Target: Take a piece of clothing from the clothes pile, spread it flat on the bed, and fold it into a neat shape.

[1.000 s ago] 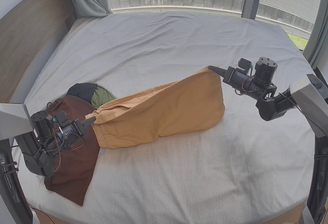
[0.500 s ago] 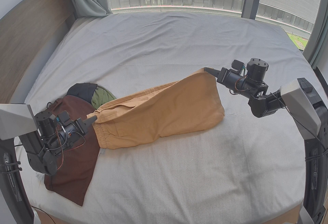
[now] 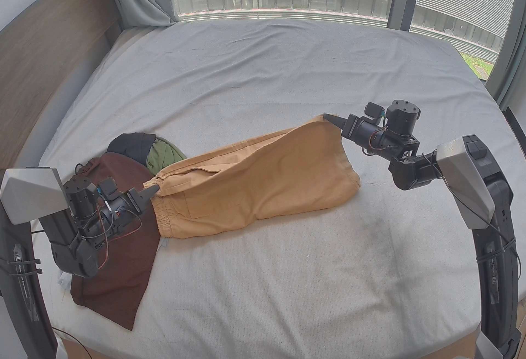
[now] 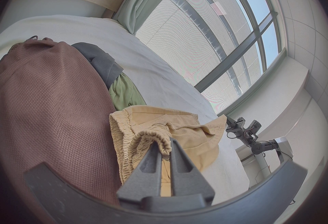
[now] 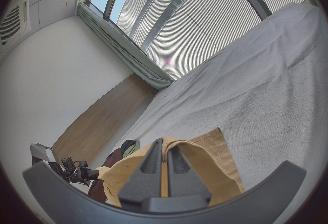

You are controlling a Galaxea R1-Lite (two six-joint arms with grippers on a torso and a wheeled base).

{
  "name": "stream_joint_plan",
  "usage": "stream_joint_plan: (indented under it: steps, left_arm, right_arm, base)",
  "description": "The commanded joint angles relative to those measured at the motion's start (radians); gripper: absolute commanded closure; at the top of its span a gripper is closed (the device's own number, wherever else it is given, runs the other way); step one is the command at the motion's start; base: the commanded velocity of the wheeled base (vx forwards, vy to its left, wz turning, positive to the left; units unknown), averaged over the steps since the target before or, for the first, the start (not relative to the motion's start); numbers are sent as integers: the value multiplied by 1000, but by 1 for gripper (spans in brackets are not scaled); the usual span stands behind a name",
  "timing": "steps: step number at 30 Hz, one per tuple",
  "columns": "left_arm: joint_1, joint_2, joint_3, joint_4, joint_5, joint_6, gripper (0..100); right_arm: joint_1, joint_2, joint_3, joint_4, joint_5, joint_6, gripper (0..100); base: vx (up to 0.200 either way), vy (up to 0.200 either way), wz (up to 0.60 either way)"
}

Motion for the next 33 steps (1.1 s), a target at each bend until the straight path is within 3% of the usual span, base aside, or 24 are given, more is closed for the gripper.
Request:
stream_joint_plan:
  steps: [1, 3, 4, 5, 18, 33]
  left_arm:
    - [-2, 28, -14, -2, 1, -1, 100]
    - [-2, 31, -22, -2, 4, -1, 100]
    - [-2, 31, -23, -2, 4, -1, 0]
    - [-2, 29, -23, -1, 4, -1, 0]
    - [7, 3, -33, -2, 16, 1, 0]
    - [7, -3, -26, -2, 16, 6, 0]
  right_arm:
    - [-1, 20, -15, -1, 0, 0, 100]
    - [1, 22, -24, -1, 0, 0, 100]
    - [1, 22, -25, -1, 0, 0, 100]
    - [1, 20, -27, 1, 0, 0, 0]
    - [8, 7, -2, -2, -1, -2, 0]
    - [42, -113, 209, -19, -7, -28, 0]
  base:
    - [0, 0, 0]
    - [0, 0, 0]
    - [0, 0, 0]
    - [0, 0, 0]
    - [0, 0, 0]
    - [0, 0, 0]
